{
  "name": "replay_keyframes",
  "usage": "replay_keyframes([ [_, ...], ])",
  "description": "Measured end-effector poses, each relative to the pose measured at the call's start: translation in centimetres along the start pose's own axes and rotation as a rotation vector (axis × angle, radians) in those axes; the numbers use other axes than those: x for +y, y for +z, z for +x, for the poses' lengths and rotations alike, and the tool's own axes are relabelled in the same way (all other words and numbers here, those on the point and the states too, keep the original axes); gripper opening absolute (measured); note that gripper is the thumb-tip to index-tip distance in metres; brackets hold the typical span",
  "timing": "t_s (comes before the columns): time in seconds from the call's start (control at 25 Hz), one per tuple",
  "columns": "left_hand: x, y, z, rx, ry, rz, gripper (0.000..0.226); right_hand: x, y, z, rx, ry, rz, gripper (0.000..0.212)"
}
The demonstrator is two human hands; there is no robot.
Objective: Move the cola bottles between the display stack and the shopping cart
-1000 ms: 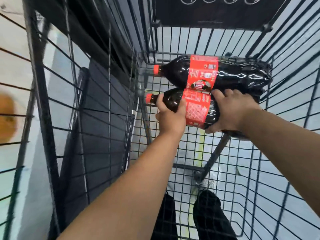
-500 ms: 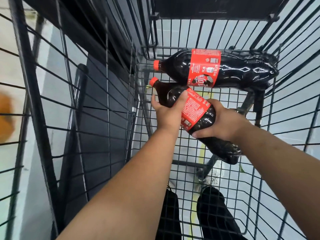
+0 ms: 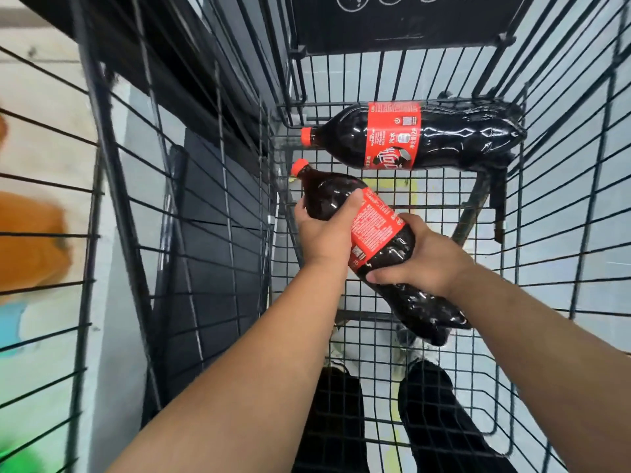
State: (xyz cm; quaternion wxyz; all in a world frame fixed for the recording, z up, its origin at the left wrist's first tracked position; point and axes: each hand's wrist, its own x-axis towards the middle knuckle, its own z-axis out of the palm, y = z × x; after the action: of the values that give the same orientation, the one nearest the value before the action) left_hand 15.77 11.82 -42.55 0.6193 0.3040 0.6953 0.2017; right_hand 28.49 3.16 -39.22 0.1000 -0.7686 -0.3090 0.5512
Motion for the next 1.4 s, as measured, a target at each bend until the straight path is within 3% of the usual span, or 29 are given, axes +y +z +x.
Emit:
replay_keyframes([
  [0.2, 3.3, -1.0, -2.3, -0.082, 0.138, 0.086, 0.114, -1.3, 1.6, -4.1, 0.125, -0.035, 0.338, 0.110],
  [0.4, 8.9, -2.9, -7.2, -0.302, 0.248, 0.057, 0.091, -4.8, 0.9, -9.5, 0.210, -0.130, 0.582, 0.095],
  [0.68, 17.2, -6.2, -16.2, -0.467, 0.282, 0.025, 0.075, -10.9, -1.7, -19.7, 0.297, -0.250, 0.649, 0.082],
  [0.84, 20.6, -7.5, -20.9, -0.456, 0.330, -0.030, 0.090, -13.7, -3.3, -24.5, 0.334, -0.322, 0.642, 0.078],
  [1.04, 22.5, -9.7, -26.8, -0.359, 0.447, -0.101, 0.096, -15.2, -5.3, -29.3, 0.235, -0.426, 0.547, 0.081],
  [1.16, 22.7, -10.9, -30.6, -0.269, 0.509, -0.158, 0.095, -15.5, -6.4, -31.8, 0.173, -0.509, 0.458, 0.068],
  [1.4, 22.5, -12.8, -38.0, -0.115, 0.617, -0.237, 0.093, -15.6, -7.5, -36.7, 0.084, -0.690, 0.370, 0.077],
])
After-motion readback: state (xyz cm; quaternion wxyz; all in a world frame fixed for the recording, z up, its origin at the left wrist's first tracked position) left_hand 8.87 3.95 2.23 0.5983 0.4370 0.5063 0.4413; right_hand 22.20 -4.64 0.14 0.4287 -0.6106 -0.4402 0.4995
